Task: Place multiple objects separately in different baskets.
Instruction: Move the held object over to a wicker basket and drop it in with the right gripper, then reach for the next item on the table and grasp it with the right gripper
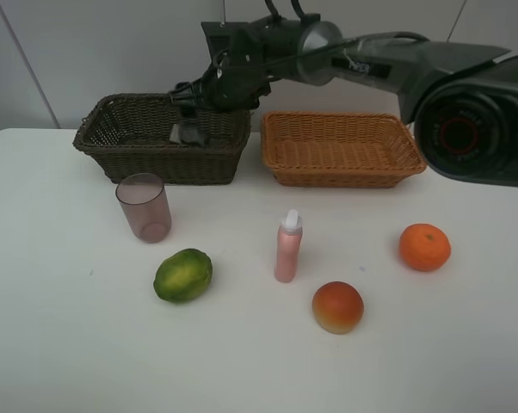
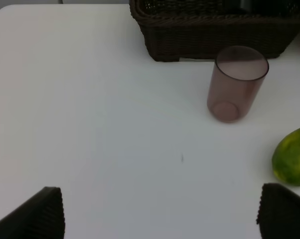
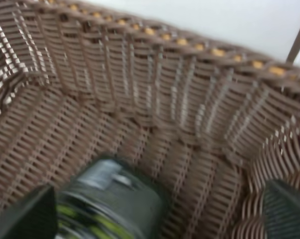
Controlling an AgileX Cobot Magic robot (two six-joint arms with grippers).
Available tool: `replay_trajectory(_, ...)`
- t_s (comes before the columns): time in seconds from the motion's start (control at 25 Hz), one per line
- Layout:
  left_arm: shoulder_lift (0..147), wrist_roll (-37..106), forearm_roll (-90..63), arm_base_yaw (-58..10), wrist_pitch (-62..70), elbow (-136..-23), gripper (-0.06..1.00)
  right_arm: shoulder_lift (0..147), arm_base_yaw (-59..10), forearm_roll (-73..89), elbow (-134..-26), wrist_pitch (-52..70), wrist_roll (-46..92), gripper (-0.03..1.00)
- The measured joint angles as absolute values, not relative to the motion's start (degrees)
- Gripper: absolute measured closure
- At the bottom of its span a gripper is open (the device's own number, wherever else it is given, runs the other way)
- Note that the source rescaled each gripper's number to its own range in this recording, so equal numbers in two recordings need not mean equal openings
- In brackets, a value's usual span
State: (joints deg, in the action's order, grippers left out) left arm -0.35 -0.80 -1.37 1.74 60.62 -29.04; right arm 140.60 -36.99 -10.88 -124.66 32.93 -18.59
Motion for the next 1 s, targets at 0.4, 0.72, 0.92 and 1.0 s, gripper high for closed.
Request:
replay_trajectory(0.4,-0.35,-0.80,-1.37,1.74,60.62,-29.04,-0.06,129.73,-37.24,-10.87,-124.48,55.39,-18.59,0.06)
replay_trajectory(0.72,-0.35,-0.80,-1.37,1.74,60.62,-29.04,-0.06,116.60,-35.32,-15.08,-106.57,59.78,-20.78,0.06)
replay_trajectory(0.92,-0.35,-0.80,-1.37,1.74,60.62,-29.04,-0.06,109.64,-29.51,-16.37,-92.00,57.35,-24.75,0.06)
replay_trajectory(1.0,-0.35,-0.80,-1.37,1.74,60.62,-29.04,-0.06,107.81,-26.55,-16.56,-87.41,56.98,-26.25,0.06)
